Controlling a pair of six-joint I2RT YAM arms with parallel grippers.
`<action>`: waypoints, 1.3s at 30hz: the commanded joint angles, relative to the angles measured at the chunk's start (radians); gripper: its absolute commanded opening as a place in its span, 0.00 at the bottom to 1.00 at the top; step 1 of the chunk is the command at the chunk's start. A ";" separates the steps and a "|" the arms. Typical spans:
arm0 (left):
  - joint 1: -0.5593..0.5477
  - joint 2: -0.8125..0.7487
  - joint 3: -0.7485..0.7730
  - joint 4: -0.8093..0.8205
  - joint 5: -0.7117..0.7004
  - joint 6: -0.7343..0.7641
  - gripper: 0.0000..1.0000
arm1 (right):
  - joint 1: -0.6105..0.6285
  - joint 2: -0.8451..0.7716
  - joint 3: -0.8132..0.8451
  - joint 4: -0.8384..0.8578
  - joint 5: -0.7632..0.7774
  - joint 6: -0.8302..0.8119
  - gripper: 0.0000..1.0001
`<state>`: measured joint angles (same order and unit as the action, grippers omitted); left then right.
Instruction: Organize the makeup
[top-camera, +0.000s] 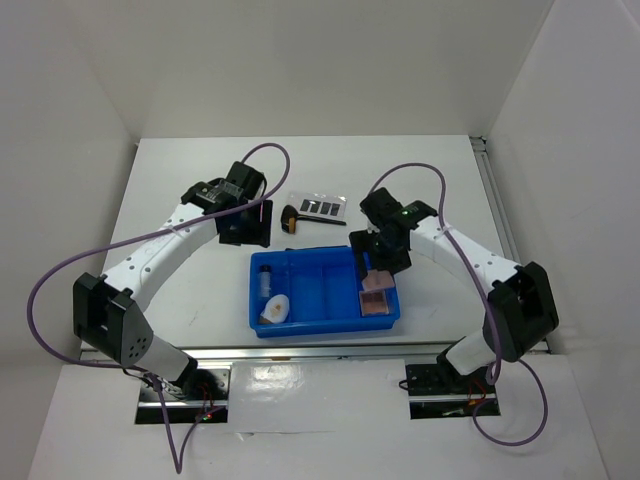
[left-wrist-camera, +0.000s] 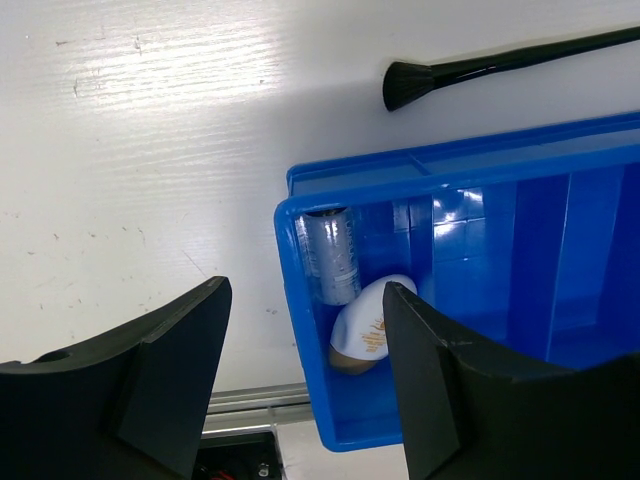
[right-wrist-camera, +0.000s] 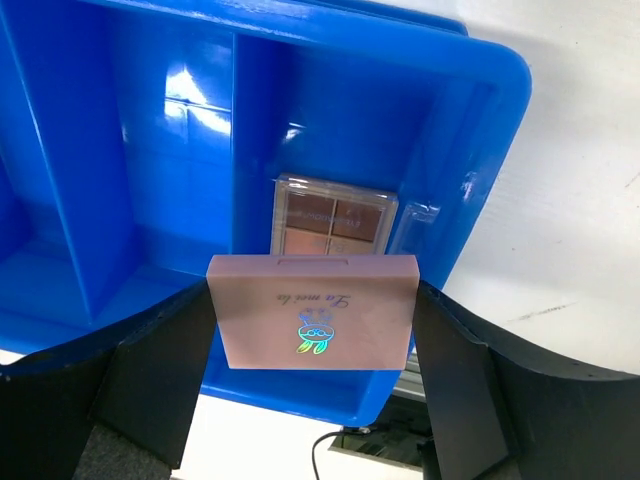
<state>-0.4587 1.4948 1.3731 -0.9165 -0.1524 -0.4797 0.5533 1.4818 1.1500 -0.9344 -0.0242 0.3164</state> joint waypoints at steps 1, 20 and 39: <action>0.006 -0.021 0.032 -0.005 0.010 -0.023 0.76 | 0.023 0.003 -0.004 0.011 0.026 0.022 0.82; 0.006 0.060 0.121 0.015 0.028 -0.014 0.78 | 0.023 0.012 0.192 0.002 0.115 0.033 0.83; 0.032 0.706 0.635 0.004 0.119 -0.017 0.99 | -0.006 0.166 0.413 -0.057 0.193 0.089 0.93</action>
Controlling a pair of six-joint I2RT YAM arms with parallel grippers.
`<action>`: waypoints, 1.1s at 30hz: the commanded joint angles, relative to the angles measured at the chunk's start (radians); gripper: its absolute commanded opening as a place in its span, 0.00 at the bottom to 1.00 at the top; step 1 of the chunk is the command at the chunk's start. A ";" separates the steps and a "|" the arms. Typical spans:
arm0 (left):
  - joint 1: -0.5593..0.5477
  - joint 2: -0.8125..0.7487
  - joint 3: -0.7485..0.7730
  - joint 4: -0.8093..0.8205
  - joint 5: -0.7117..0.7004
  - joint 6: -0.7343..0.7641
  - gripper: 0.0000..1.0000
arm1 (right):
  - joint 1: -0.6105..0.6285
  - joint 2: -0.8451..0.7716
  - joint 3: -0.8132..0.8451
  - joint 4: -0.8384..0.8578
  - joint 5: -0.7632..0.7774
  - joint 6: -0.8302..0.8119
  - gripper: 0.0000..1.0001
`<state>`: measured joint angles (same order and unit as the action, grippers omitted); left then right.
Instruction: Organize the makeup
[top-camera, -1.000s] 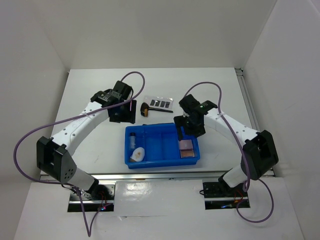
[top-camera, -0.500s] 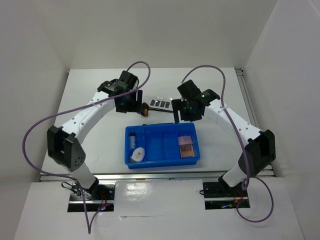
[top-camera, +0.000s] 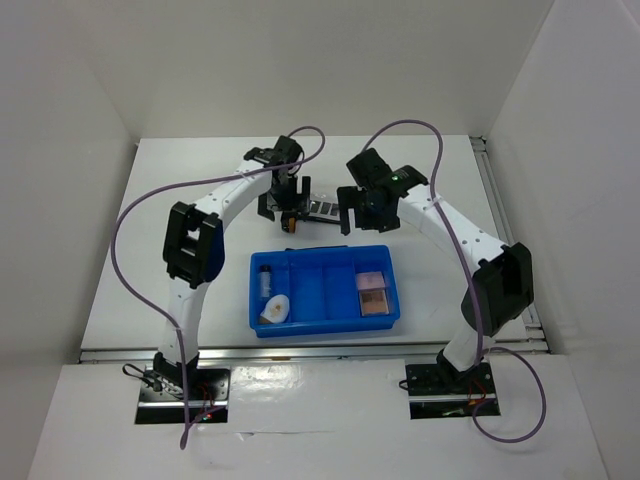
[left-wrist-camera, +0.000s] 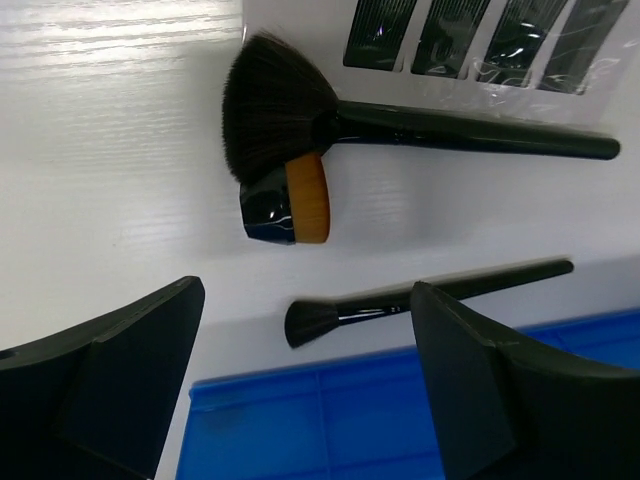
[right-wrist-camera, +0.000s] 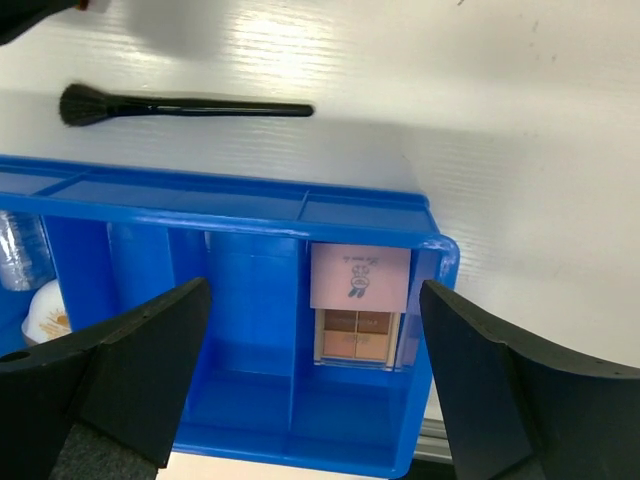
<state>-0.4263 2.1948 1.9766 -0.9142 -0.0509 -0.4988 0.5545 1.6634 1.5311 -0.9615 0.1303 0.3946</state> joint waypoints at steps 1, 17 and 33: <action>0.000 0.020 0.018 0.001 0.017 0.002 0.99 | -0.016 -0.016 0.023 -0.040 0.038 0.010 0.93; 0.000 0.111 -0.015 0.106 -0.021 -0.009 0.82 | -0.027 -0.017 0.014 -0.051 0.048 0.010 0.94; 0.000 -0.054 -0.097 0.136 -0.052 -0.049 0.40 | -0.027 0.015 0.057 -0.072 0.078 0.010 0.94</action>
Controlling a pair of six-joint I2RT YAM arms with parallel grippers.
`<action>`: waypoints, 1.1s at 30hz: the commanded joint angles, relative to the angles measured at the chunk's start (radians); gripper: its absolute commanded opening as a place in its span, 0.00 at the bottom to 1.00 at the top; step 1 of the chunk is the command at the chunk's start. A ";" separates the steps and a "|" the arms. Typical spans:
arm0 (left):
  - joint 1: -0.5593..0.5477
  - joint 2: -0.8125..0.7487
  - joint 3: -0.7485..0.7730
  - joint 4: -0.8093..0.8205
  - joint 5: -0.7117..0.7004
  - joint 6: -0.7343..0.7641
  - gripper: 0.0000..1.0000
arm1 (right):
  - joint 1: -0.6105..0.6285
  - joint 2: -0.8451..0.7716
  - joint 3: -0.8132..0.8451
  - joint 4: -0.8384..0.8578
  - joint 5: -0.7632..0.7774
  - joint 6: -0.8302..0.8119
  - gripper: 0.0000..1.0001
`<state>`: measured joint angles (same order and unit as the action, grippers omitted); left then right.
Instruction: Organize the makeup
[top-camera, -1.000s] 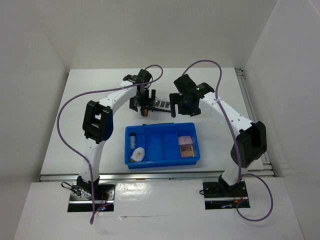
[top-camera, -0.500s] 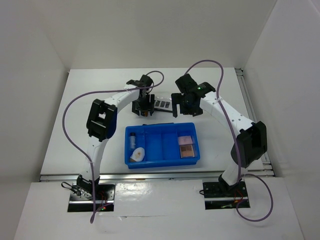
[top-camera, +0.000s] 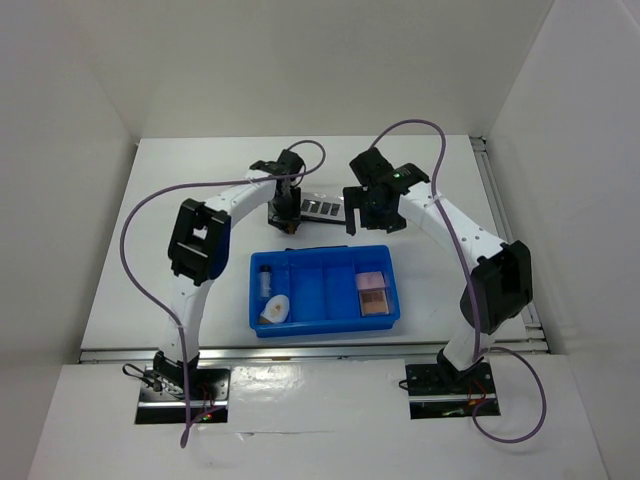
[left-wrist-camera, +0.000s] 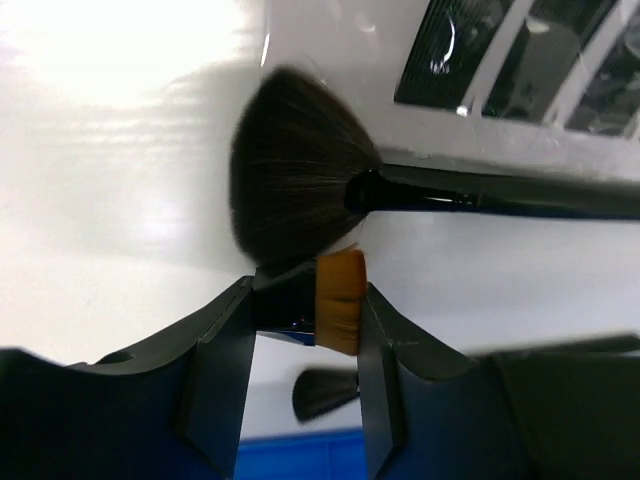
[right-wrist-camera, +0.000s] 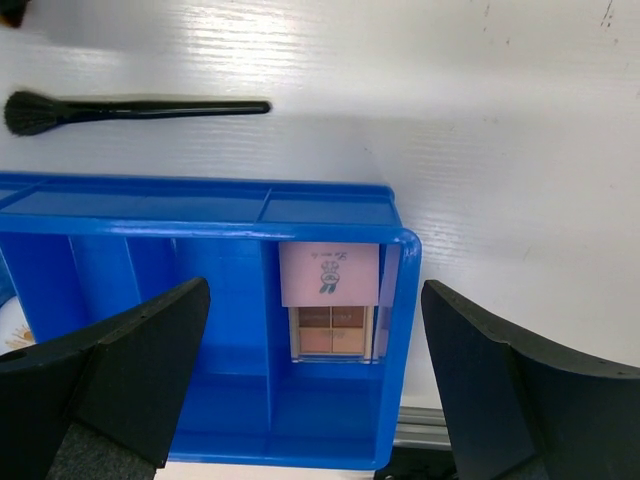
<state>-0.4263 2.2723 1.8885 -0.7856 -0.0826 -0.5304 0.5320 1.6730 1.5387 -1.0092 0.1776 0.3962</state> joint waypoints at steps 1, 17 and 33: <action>0.000 -0.160 -0.023 -0.003 -0.020 -0.017 0.40 | -0.004 0.005 0.049 -0.025 0.031 0.009 0.94; -0.172 -0.579 -0.353 -0.066 -0.008 0.021 0.37 | -0.013 -0.024 0.020 -0.005 0.054 0.050 0.94; -0.322 -0.636 -0.540 -0.044 0.073 0.020 0.89 | -0.013 -0.074 -0.023 0.004 0.036 0.078 0.94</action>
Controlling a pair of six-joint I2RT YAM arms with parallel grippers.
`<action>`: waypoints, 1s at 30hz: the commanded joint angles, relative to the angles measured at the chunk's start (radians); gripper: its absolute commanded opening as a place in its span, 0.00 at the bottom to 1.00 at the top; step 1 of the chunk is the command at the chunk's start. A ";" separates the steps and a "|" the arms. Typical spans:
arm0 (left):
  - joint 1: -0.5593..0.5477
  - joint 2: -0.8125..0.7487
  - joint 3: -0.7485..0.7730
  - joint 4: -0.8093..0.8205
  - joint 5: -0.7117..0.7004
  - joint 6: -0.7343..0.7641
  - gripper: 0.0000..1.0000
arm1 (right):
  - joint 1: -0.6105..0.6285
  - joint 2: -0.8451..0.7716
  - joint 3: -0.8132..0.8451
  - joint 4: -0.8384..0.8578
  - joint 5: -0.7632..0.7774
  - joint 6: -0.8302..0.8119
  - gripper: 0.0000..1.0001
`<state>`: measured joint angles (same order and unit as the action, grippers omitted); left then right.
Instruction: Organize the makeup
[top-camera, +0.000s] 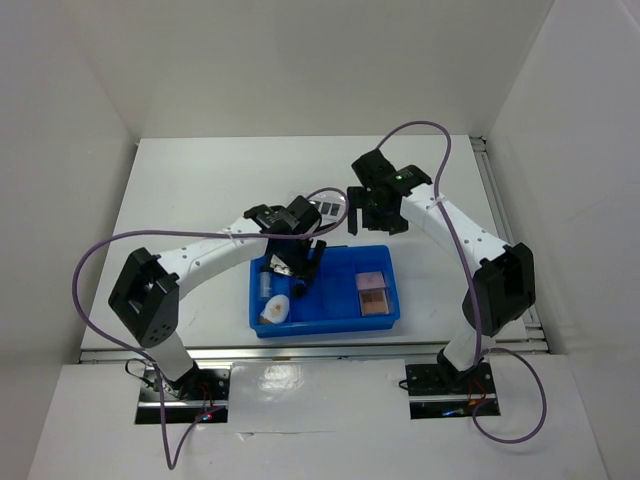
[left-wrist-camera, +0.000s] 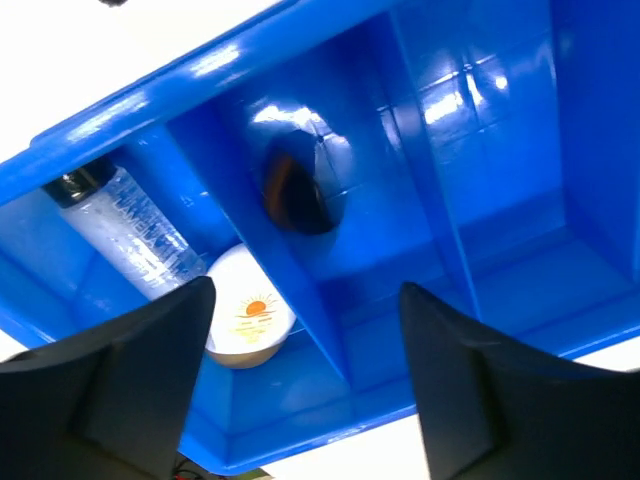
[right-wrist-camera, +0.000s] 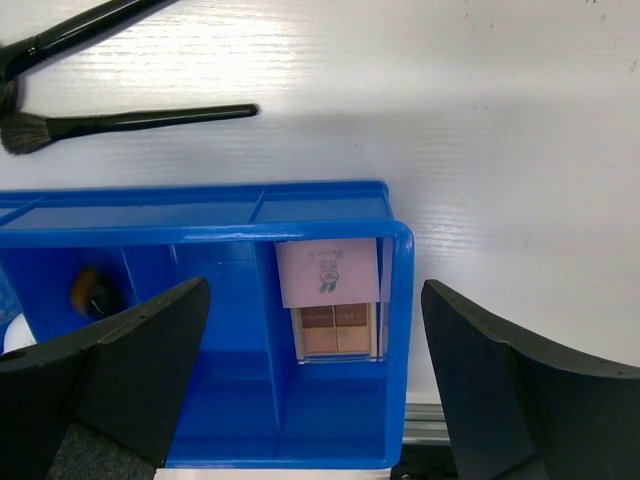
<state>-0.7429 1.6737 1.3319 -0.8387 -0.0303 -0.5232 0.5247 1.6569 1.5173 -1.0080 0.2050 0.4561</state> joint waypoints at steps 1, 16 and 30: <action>-0.006 -0.037 0.026 0.009 0.021 0.012 0.93 | -0.006 -0.059 -0.002 0.003 0.008 0.018 0.94; 0.224 -0.218 0.101 -0.089 -0.063 -0.008 0.79 | -0.006 0.280 0.282 0.057 -0.254 -0.017 0.78; 0.376 -0.261 -0.045 -0.077 -0.005 -0.006 0.79 | -0.006 0.581 0.380 -0.040 -0.413 -0.211 0.32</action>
<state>-0.3759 1.4345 1.2858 -0.9241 -0.0647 -0.5270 0.5228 2.2116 1.8797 -1.0180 -0.1421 0.3050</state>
